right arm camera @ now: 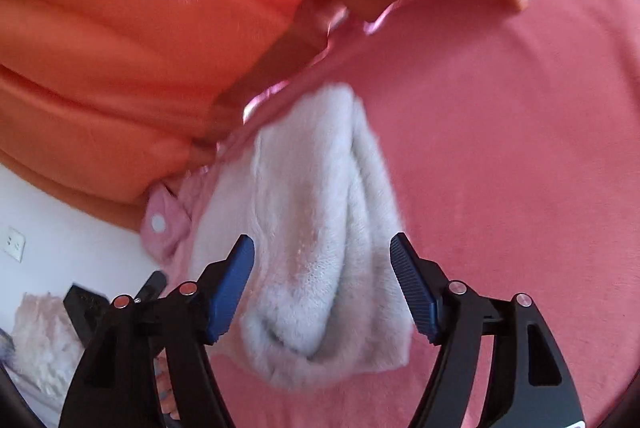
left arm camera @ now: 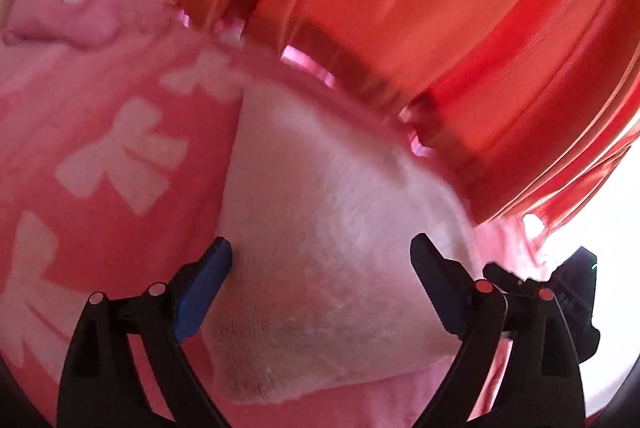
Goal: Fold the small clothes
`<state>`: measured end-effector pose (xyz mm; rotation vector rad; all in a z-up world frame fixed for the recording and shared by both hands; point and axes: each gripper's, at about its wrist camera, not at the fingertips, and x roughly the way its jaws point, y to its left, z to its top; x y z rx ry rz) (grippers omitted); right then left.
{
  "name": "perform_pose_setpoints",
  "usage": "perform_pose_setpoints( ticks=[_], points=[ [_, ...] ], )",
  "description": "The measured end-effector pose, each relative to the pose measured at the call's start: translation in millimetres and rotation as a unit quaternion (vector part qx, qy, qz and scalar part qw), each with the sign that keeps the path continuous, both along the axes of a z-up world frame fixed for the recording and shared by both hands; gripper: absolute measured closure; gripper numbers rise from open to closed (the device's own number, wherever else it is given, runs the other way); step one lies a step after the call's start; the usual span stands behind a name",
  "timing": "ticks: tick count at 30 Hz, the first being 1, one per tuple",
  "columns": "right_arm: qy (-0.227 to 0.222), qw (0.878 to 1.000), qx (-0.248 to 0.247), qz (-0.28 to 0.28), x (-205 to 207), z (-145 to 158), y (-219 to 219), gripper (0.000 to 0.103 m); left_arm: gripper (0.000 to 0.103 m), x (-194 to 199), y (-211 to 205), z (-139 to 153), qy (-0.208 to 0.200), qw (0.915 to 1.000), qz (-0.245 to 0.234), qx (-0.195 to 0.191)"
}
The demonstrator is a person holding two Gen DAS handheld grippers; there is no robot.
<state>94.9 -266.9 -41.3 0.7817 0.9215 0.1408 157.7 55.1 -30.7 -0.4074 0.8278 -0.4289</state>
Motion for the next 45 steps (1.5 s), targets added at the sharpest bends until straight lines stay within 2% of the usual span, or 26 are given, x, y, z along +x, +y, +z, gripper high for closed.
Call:
perform_pose_setpoints(
  ticks=[2, 4, 5, 6, 7, 9, 11, 14, 16, 17, 19, 20, 21, 22, 24, 26, 27, 29, 30, 33, 35, 38, 39, 41, 42, 45],
  points=[
    [0.011, 1.0, -0.014, 0.019, 6.8, -7.5, 11.6, 0.033, 0.015, 9.7, -4.0, -11.2, 0.017, 0.9997, 0.007, 0.017],
    [0.017, 0.999, -0.036, 0.027, 12.5, -10.5, 20.8, 0.033, 0.018, 21.2, -3.4, -24.2, 0.051, 0.9987, 0.001, 0.002],
    [0.016, 0.998, -0.05, 0.029, 15.7, -9.8, 24.9, 0.037, 0.023, 26.0, -1.3, -30.6, 0.07, 0.9973, -0.003, -0.022],
    [0.011, 0.997, -0.068, 0.033, 19.1, -6.7, 30.6, 0.052, 0.029, 27.6, 0.7, -32.2, 0.075, 0.9965, -0.001, -0.036],
    [0.003, 0.996, -0.077, 0.039, 20.6, -2.5, 33.7, 0.059, 0.034, 28.5, 0.6, -30.3, 0.07, 0.9967, -0.005, -0.041],
    [-0.024, 0.993, -0.105, 0.043, 20.2, 17.0, 41.0, 0.072, 0.052, 26.8, -1.0, -21.0, 0.048, 0.9982, -0.011, -0.036],
    [-0.072, 0.99, -0.111, 0.039, 13.9, 45.6, 44.1, 0.075, 0.058, 20.9, -0.1, 1.5, 0.005, 0.9987, -0.018, -0.047],
    [-0.163, 0.98, -0.113, 0.028, -8.8, 97.7, 46.7, 0.076, 0.059, 5.9, 8.3, 46.0, -0.07, 0.9943, -0.021, -0.077],
    [-0.187, 0.976, -0.11, 0.023, -20.3, 109.3, 40.3, 0.076, 0.058, -2.5, 14.4, 66.1, -0.113, 0.9891, -0.027, -0.091],
    [-0.186, 0.976, -0.113, 0.022, -20.0, 106.8, 38.2, 0.076, 0.057, -3.3, 14.4, 69.2, -0.123, 0.988, -0.03, -0.088],
    [-0.126, 0.984, -0.127, 0.021, -3.9, 72.2, 31.7, 0.073, 0.054, 4.5, 8.5, 55.7, -0.116, 0.9917, -0.027, -0.049],
    [-0.092, 0.987, -0.129, 0.026, 4.5, 54.0, 30.0, 0.07, 0.052, 11.7, 3.9, 40.5, -0.095, 0.9948, -0.027, -0.025],
    [-0.027, 0.99, -0.136, 0.031, 16.2, 24.0, 27.1, 0.071, 0.053, 19.4, -0.1, 21.6, -0.064, 0.9976, -0.025, -0.001],
    [0.008, 0.99, -0.137, 0.025, 19.6, 5.9, 23.6, 0.068, 0.054, 28.7, -4.1, -3.6, -0.017, 0.9992, -0.01, 0.034],
    [-0.015, 0.991, -0.129, 0.008, 11.3, 22.2, 19.9, 0.072, 0.054, 25.3, 0.8, -11.2, -0.02, 0.999, 0.019, 0.036],
    [-0.066, 0.983, -0.17, -0.012, -5.4, 60.1, 25.0, 0.073, 0.054, 15.5, 3.0, 16.0, -0.039, 0.9986, 0.018, 0.031],
    [-0.1, 0.976, -0.191, -0.016, -17.4, 79.7, 30.8, 0.073, 0.053, 3.3, 4.8, 33.1, -0.072, 0.9967, 0.023, 0.028],
    [-0.122, 0.972, -0.201, 0.001, -28.9, 90.2, 42.7, 0.074, 0.047, -6.0, 1.5, 41.5, -0.09, 0.9945, 0.025, 0.047],
    [-0.109, 0.972, -0.207, 0.019, -28.8, 82.0, 50.3, 0.076, 0.046, -10.0, -2.2, 40.7, -0.089, 0.9938, 0.023, 0.062],
    [0.029, 0.959, -0.276, 0.066, -4.0, 23.7, 68.3, 0.085, 0.044, -4.6, -23.3, 6.6, -0.034, 0.986, 0.006, 0.163],
    [0.022, 0.96, -0.274, 0.053, -7.1, 29.7, 65.6, 0.086, 0.043, -3.9, -23.0, -3.2, -0.028, 0.9846, 0.01, 0.172],
    [-0.034, 0.965, -0.257, 0.041, -28.5, 63.2, 66.5, 0.089, 0.043, -8.4, -19.7, 3.3, -0.031, 0.9855, 0.013, 0.166],
    [-0.027, 0.963, -0.264, 0.049, -28.7, 59.7, 69.9, 0.089, 0.043, -11.6, -17.7, 4.5, -0.032, 0.9855, 0.014, 0.166],
    [0.038, 0.956, -0.283, 0.061, -18.3, 32.0, 71.1, 0.09, 0.043, -15.1, -18.2, 2.7, -0.026, 0.9851, 0.011, 0.169],
    [0.038, 0.956, -0.283, 0.063, -11.3, 26.0, 74.4, 0.092, 0.043, -15.2, -18.8, 1.2, -0.025, 0.9851, 0.01, 0.17],
    [0.01, 0.956, -0.288, 0.05, -22.1, 48.3, 78.9, 0.089, 0.043, -18.6, -20.0, 4.9, -0.03, 0.9829, 0.015, 0.181]
  ],
)
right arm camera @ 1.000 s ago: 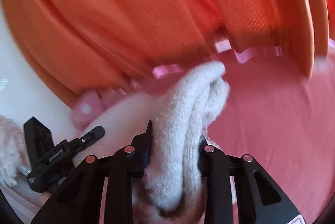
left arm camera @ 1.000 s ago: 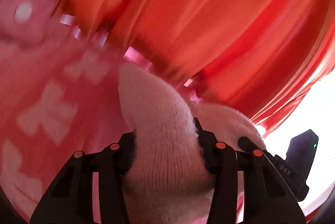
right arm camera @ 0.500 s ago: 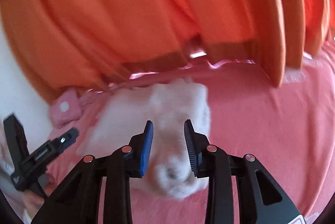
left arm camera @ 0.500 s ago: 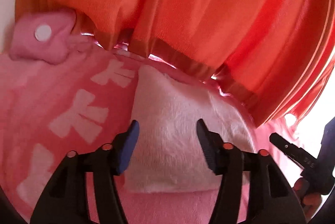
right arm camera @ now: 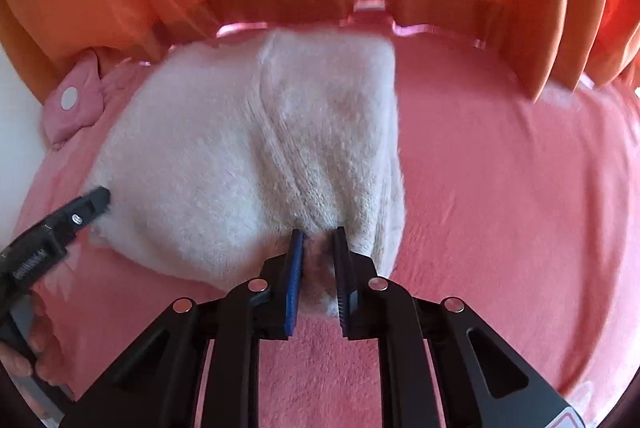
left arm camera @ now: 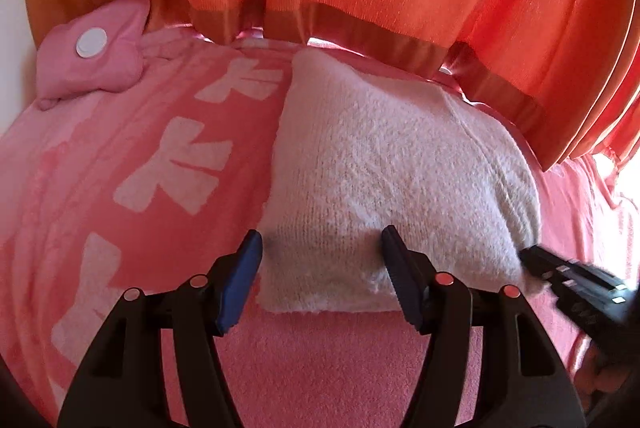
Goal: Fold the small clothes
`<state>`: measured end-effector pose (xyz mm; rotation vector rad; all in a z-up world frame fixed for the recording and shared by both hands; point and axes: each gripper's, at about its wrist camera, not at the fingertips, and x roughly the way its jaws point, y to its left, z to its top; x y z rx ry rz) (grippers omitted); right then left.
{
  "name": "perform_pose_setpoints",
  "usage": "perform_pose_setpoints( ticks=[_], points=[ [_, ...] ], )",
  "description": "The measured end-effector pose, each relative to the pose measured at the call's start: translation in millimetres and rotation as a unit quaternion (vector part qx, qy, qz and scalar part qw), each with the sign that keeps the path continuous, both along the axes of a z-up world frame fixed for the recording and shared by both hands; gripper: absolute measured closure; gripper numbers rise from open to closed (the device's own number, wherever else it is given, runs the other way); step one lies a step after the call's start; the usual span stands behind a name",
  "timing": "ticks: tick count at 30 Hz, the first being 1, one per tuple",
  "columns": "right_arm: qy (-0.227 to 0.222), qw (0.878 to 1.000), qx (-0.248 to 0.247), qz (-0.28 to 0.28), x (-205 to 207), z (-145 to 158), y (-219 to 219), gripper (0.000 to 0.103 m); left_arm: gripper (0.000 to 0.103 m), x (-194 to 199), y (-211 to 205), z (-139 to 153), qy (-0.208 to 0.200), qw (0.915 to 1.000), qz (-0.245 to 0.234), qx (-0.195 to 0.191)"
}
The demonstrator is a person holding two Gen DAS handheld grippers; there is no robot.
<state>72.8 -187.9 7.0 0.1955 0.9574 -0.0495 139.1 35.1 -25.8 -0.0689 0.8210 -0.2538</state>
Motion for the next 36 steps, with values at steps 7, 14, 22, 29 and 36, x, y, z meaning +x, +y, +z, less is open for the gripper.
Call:
perform_pose_setpoints(
  ticks=[7, 14, 22, 29, 36],
  points=[
    [-0.059, 0.998, 0.016, -0.016, -5.6, 24.3, -3.3, 0.08, 0.044, -10.8, -4.0, 10.5, -0.011, 0.9998, 0.003, 0.016],
    [-0.038, 0.994, 0.085, -0.055, 33.4, -5.9, -33.3, 0.045, 0.043, -9.5, 0.0, 12.6, -0.009, 0.9999, 0.009, 0.01],
    [-0.131, 0.985, 0.108, 0.001, 21.4, 43.7, -18.6, 0.094, 0.043, -9.5, 9.8, 20.9, -0.019, 0.9997, 0.018, 0.0],
    [-0.026, 0.998, 0.046, -0.033, 47.1, -27.3, -32.9, 0.093, 0.036, -2.1, 9.8, 7.2, -0.007, 0.9997, 0.015, 0.016],
    [-0.086, 0.995, 0.015, -0.052, 1.0, 28.5, -21.4, 0.077, 0.032, -10.6, 14.8, 15.4, -0.027, 0.9992, 0.021, 0.021]
  ],
)
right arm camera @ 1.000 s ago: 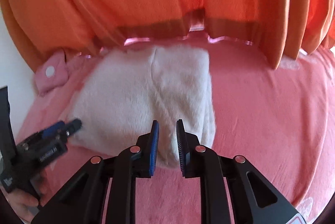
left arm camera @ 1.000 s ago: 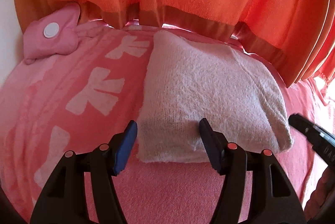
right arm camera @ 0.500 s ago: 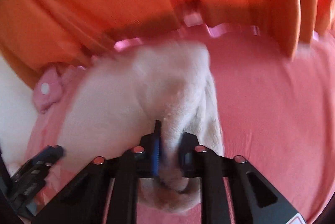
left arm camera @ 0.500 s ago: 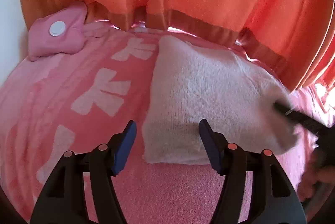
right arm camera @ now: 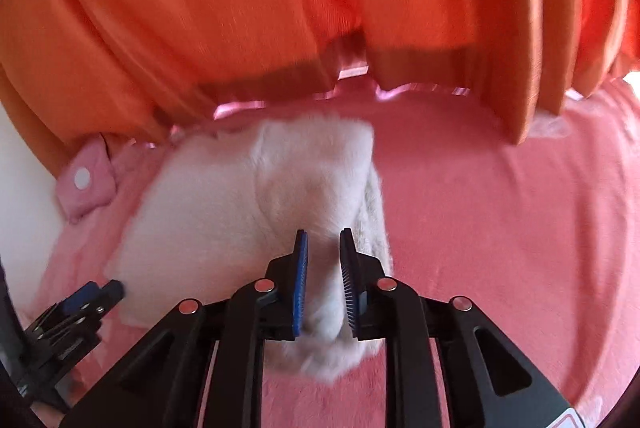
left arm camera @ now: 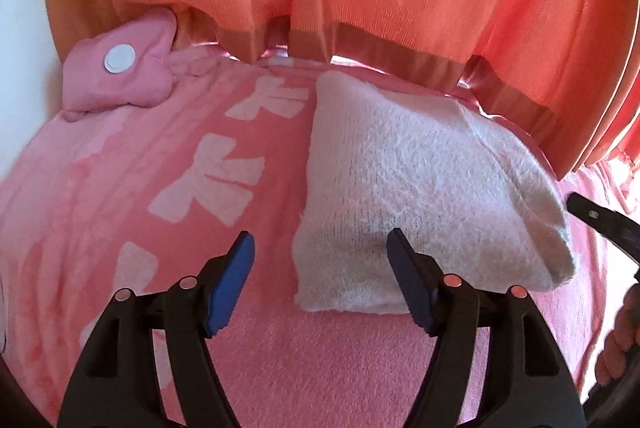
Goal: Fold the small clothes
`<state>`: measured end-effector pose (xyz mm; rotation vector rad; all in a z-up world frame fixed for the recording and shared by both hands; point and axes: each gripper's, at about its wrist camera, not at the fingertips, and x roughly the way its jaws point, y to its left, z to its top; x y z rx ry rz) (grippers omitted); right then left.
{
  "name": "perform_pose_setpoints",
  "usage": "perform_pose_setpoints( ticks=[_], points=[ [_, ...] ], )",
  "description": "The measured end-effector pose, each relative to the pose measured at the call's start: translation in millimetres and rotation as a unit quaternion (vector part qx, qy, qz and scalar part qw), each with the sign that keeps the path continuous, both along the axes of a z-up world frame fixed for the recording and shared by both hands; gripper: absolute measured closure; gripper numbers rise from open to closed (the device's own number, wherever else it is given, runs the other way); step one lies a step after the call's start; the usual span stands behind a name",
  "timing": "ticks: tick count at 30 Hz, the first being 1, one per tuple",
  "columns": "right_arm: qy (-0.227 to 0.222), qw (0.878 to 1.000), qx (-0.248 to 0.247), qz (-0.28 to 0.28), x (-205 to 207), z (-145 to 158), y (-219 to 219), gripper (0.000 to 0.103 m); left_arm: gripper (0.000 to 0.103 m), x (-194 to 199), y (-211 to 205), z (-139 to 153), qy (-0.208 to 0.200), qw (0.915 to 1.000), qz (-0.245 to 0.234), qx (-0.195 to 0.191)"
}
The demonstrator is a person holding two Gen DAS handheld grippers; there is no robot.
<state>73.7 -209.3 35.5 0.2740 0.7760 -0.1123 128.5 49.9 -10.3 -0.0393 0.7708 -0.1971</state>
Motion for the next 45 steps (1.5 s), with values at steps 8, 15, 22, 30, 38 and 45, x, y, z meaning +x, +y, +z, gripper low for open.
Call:
perform_pose_setpoints(
  ticks=[8, 15, 22, 30, 38, 45],
  points=[
    [0.03, 0.998, -0.046, -0.021, -53.6, -18.3, 16.8, 0.045, 0.016, -37.9, -5.8, -2.2, -0.028, 0.9987, 0.007, 0.043],
    [0.045, 0.996, -0.071, -0.03, -89.1, -41.5, 32.2, 0.039, 0.015, -71.3, 6.2, -18.9, -0.002, 0.9993, 0.03, 0.022],
    [0.039, 0.995, -0.088, -0.008, -102.1, -50.5, 51.1, 0.039, 0.015, -91.7, -11.4, -33.4, 0.0, 0.9986, 0.022, 0.048],
    [0.048, 0.995, -0.085, -0.003, -95.2, -58.8, 57.8, 0.039, 0.015, -88.8, -30.7, -38.6, -0.004, 0.9987, 0.008, 0.049],
    [0.054, 0.995, -0.081, -0.003, -90.3, -62.1, 58.4, 0.039, 0.015, -82.8, -34.6, -42.5, 0.002, 0.9984, 0.013, 0.055],
    [0.057, 0.995, -0.085, -0.003, -90.1, -64.1, 60.2, 0.039, 0.016, -82.4, -34.7, -44.4, 0.002, 0.998, 0.015, 0.062]
  ],
)
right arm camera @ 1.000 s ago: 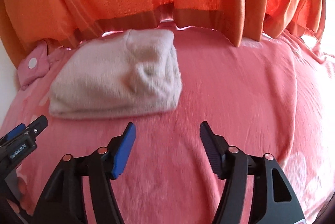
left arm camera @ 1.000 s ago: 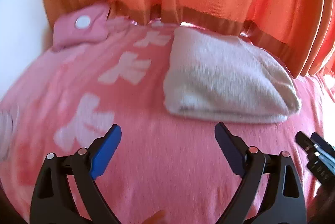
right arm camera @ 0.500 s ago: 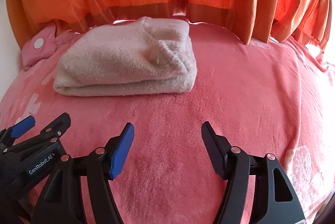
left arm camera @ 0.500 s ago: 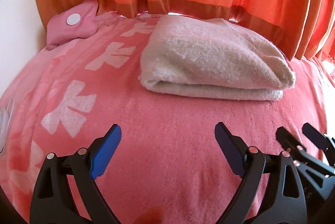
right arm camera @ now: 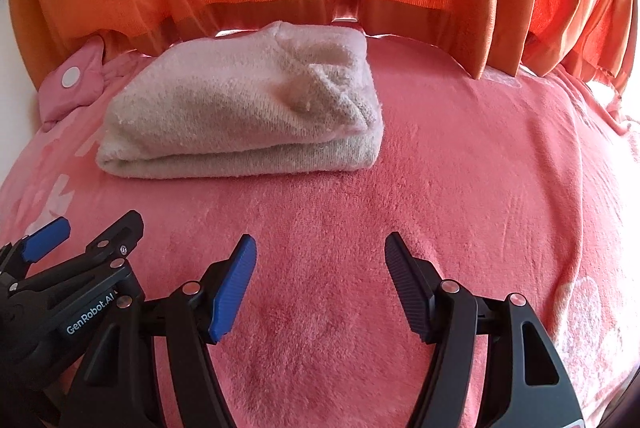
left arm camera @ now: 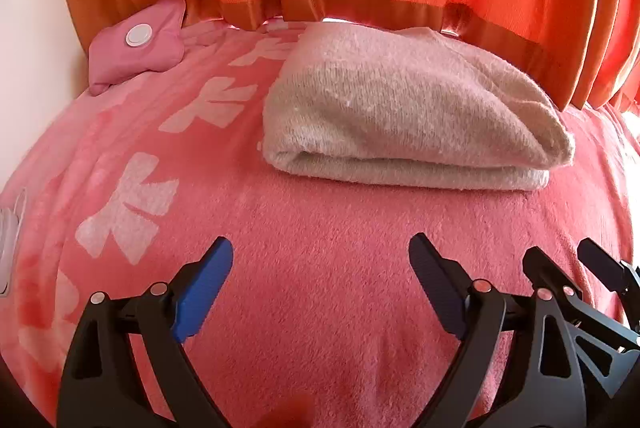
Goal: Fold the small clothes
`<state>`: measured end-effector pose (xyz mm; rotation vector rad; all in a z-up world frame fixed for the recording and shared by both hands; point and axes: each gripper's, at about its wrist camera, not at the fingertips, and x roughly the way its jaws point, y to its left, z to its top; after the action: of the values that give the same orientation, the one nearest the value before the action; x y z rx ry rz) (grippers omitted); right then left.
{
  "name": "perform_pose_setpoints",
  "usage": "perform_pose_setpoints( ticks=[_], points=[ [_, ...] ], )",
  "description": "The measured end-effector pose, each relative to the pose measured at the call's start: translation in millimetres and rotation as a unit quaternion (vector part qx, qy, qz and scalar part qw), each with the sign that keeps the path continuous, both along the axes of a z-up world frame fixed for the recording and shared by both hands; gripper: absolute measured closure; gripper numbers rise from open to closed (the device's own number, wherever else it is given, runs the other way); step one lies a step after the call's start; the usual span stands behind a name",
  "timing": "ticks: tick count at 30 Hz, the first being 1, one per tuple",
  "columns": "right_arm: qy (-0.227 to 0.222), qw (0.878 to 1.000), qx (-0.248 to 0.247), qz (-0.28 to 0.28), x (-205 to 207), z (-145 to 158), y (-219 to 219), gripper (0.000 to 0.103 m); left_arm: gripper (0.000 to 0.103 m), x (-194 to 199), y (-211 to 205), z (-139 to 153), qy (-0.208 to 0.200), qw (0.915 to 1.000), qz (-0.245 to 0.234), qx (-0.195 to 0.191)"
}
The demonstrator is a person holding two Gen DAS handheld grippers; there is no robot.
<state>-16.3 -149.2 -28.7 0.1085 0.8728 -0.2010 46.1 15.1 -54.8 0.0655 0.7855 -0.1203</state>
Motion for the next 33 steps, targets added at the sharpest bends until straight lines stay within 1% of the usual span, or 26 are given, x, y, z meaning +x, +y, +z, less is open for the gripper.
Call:
perform_pose_setpoints(
  ticks=[4, 7, 33],
  points=[
    [0.003, 1.0, -0.001, 0.001, 0.3, -1.6, 0.0, 0.039, 0.017, 0.2, -0.2, -0.3, 0.001, 1.0, 0.002, 0.004],
    [0.003, 1.0, -0.002, 0.002, 0.4, -1.9, 1.6, 0.039, 0.02, 0.7, 0.0, -0.5, 0.002, 1.0, 0.0, 0.001],
    [0.005, 1.0, -0.003, -0.001, 2.7, -4.6, 4.5, 0.039, 0.021, 3.4, 0.8, -3.5, 0.006, 1.0, 0.004, 0.003]
  ],
)
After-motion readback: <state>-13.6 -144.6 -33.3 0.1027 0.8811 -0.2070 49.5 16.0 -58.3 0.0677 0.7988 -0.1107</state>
